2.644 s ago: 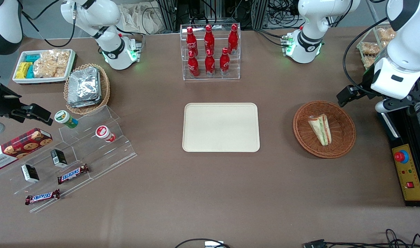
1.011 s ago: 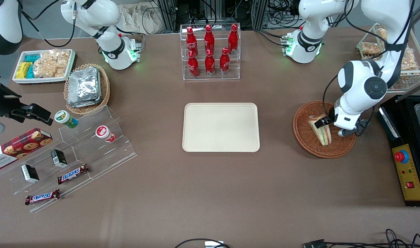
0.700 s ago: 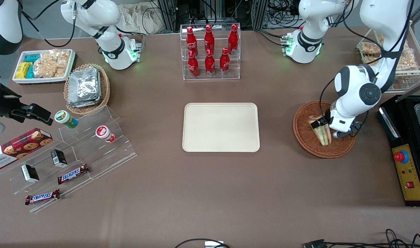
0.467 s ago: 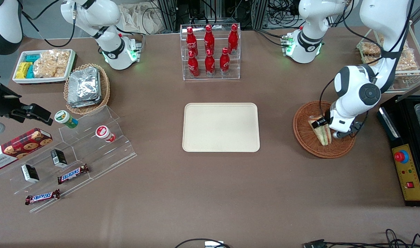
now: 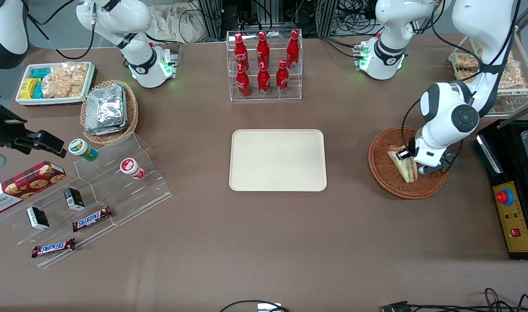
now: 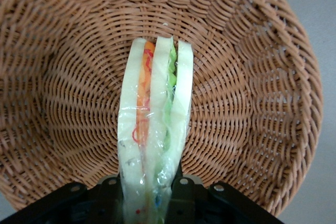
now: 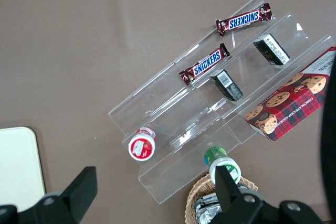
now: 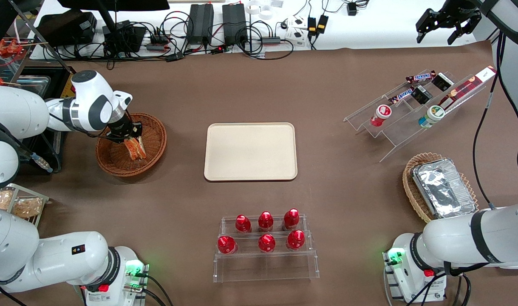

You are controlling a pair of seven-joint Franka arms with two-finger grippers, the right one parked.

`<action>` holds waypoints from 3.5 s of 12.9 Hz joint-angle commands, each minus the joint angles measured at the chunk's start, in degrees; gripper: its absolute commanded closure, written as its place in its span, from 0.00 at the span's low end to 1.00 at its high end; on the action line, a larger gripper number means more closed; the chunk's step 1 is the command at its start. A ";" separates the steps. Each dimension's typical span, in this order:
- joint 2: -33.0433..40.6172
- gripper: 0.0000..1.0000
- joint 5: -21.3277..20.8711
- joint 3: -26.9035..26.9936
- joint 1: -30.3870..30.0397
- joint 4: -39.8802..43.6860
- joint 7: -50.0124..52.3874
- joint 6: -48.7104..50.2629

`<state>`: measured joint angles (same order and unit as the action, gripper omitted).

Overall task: Place sandwich from basket to tray
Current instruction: 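Lower the left gripper around the wrapped sandwich and close it, then lift the sandwich up out of the basket with the left gripper, then carry the sandwich over the cream tray and lower it onto it, then open the left gripper and raise it back toward the basket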

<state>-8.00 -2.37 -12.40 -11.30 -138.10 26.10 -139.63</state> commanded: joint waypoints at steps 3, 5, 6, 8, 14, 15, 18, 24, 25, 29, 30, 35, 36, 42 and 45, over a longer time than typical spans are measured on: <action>12.29 1.00 -0.62 -1.40 1.63 11.23 0.09 27.23; 11.96 1.00 -0.27 -1.84 2.60 25.09 -2.36 44.10; 11.60 1.00 -0.18 -1.84 3.47 31.69 -4.20 50.71; 11.07 1.00 0.26 -2.45 4.01 40.77 -9.02 58.92; 8.45 0.99 0.53 -22.00 3.40 49.15 -10.86 61.85; 6.09 0.99 0.96 -26.32 3.39 49.50 -4.63 61.07; -0.25 0.98 -0.35 -34.79 3.83 48.90 8.59 53.00; -12.00 0.97 -4.11 -34.45 4.01 32.55 17.22 27.25; -16.57 0.97 -7.18 -34.36 4.01 32.28 18.27 25.57; -27.23 0.97 -21.16 -34.36 5.15 31.41 27.50 19.51; -28.38 0.97 -23.71 -34.36 5.15 30.53 28.81 17.83; -28.83 0.00 -25.84 -34.10 5.24 28.94 30.14 16.67; -28.48 0.00 -25.76 -34.18 5.24 28.94 31.97 16.93; -20.50 0.00 -24.53 -37.86 4.54 31.83 32.96 25.09; -15.83 0.00 -17.69 -38.75 5.15 43.22 30.51 39.03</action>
<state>-27.70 -23.62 -50.96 -6.31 -101.30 58.27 -108.63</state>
